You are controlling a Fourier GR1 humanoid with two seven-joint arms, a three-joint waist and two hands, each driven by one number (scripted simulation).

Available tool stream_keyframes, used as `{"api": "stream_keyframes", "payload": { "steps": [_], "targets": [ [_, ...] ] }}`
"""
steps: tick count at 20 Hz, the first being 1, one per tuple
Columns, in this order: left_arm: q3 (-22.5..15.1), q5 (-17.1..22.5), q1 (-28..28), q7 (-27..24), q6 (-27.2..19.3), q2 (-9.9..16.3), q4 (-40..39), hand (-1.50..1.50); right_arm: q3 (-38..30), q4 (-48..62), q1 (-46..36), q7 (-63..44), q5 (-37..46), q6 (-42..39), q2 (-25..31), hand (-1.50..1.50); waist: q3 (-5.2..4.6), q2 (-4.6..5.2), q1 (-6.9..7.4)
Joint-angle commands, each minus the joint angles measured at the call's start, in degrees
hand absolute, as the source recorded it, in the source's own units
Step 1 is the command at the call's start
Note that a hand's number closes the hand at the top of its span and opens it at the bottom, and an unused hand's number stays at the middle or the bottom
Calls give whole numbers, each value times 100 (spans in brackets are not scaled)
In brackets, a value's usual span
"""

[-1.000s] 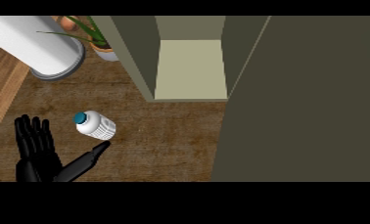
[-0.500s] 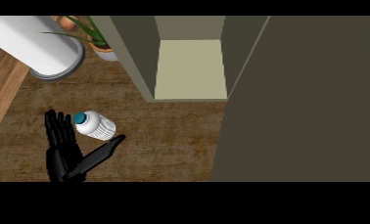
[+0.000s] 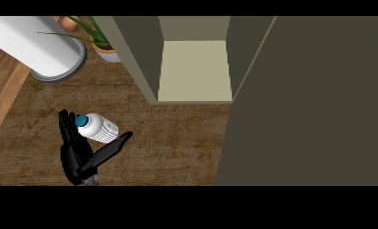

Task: Pick up the bottled water, place it into the cabinet and close the cabinet

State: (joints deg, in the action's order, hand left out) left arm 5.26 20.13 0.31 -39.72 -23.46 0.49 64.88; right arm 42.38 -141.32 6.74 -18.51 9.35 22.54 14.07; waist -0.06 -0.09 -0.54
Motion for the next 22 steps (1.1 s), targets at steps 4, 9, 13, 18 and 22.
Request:
{"api": "stream_keyframes", "payload": {
  "steps": [4,9,13,18,22],
  "targets": [
    [253,341,-180,-815,201,-48,-981,-150,346,-727,291,-100,709,117,295,-150,0,-6,-22],
    [133,684,-421,-1367,195,-48,-1550,-150,272,-390,199,83,574,177,293,-150,1,2,-4],
    [303,663,-395,-1541,743,-49,-1785,-150,185,-913,112,-355,592,236,449,-150,-4,-4,-27],
    [635,755,-1026,-1867,1084,-22,-2615,-150,547,-563,-266,-604,915,382,126,-150,-7,2,-30],
    [479,968,-755,-2260,1553,-43,-2644,150,312,-604,-186,-527,657,376,309,-150,-1,-4,-4]
  ]
}}
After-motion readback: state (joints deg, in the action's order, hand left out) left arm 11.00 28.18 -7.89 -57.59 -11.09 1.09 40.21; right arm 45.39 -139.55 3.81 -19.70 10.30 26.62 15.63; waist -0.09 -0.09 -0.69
